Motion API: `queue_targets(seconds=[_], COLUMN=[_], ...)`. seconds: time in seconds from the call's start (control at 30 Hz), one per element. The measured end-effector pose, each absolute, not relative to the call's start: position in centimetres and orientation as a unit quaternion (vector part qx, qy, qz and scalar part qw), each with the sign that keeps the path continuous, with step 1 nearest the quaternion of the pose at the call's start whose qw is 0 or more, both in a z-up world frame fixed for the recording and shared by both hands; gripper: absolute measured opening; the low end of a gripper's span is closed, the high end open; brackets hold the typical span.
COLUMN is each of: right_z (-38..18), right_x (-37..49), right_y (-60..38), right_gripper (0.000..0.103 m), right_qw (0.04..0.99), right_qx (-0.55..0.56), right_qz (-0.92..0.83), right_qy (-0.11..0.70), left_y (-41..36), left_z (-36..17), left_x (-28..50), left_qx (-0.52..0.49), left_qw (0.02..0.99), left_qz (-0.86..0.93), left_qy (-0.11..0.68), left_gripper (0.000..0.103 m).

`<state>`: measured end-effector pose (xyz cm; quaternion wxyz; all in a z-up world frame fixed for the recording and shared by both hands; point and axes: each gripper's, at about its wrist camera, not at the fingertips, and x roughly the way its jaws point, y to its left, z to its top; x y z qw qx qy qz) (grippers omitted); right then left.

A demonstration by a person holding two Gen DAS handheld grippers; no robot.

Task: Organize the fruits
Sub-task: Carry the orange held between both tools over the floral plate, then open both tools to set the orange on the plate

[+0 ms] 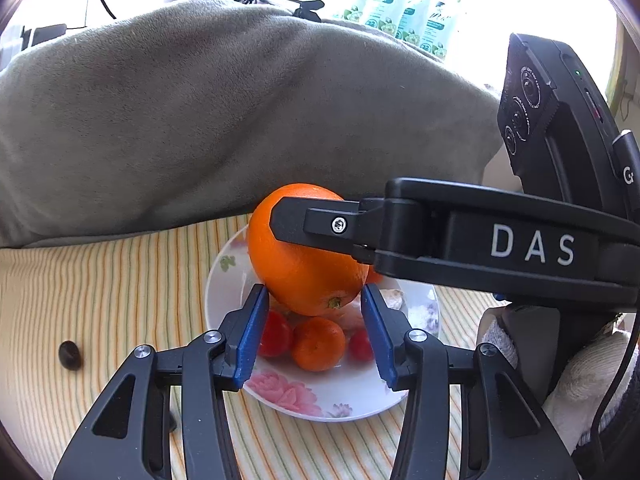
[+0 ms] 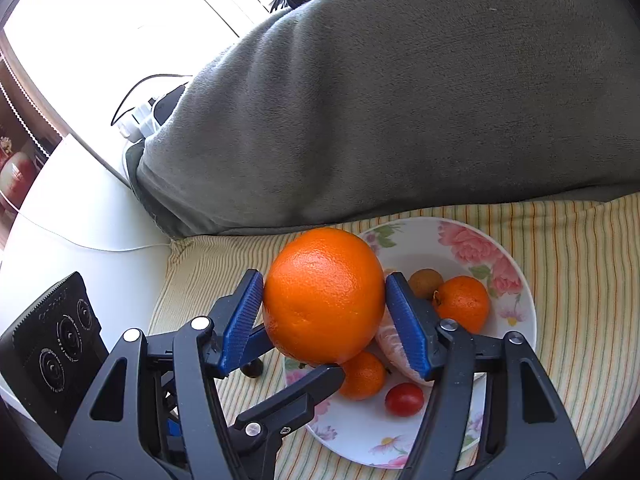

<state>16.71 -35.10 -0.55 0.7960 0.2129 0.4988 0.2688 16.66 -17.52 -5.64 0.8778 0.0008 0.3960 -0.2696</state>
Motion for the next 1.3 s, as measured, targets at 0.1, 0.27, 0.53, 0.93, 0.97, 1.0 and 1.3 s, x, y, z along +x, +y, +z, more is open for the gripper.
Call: queue_targets(seconds=[0.1,0.27,0.53,0.93,0.97,1.0,1.3], right_z=[-0.9,-1.1,-0.4,-0.1,0.0,0.1,0.9], right_x=[16.9,17.3,17.3,15.9,15.7,15.5,13.5], right_y=[-35.5,-36.2,-37.4,-39.4,-39.4,-39.4,-39.6], right_gripper=[0.066,0.058,0.058,0.059,0.061,0.063,0.076], right_qw=[0.795,0.791,0.798,0.805,0.807,0.808,0.821], right_qx=[0.218,0.229,0.24,0.24,0.238,0.237,0.217], right_qz=[0.265,0.269,0.257,0.241,0.24,0.238,0.231], right_qy=[0.501,0.5,0.489,0.486,0.485,0.484,0.475], left_y=[-18.3,-18.4,-17.5,-16.5,-16.3,-16.2,-14.5], left_z=[-6.0,-6.5,-6.5,-4.6,-4.6,-4.6,-3.0], left_x=[16.7,16.8,16.0,14.0,14.0,14.0,12.3], left_qx=[0.005,0.005,-0.001,-0.003,-0.003,-0.003,-0.004], left_qw=[0.875,0.873,0.873,0.879,0.879,0.88,0.886], left_qz=[-0.271,-0.27,-0.264,-0.264,-0.264,-0.264,-0.261], left_qy=[0.401,0.405,0.41,0.398,0.397,0.395,0.384], left_gripper=[0.046,0.046,0.046,0.046,0.046,0.046,0.047])
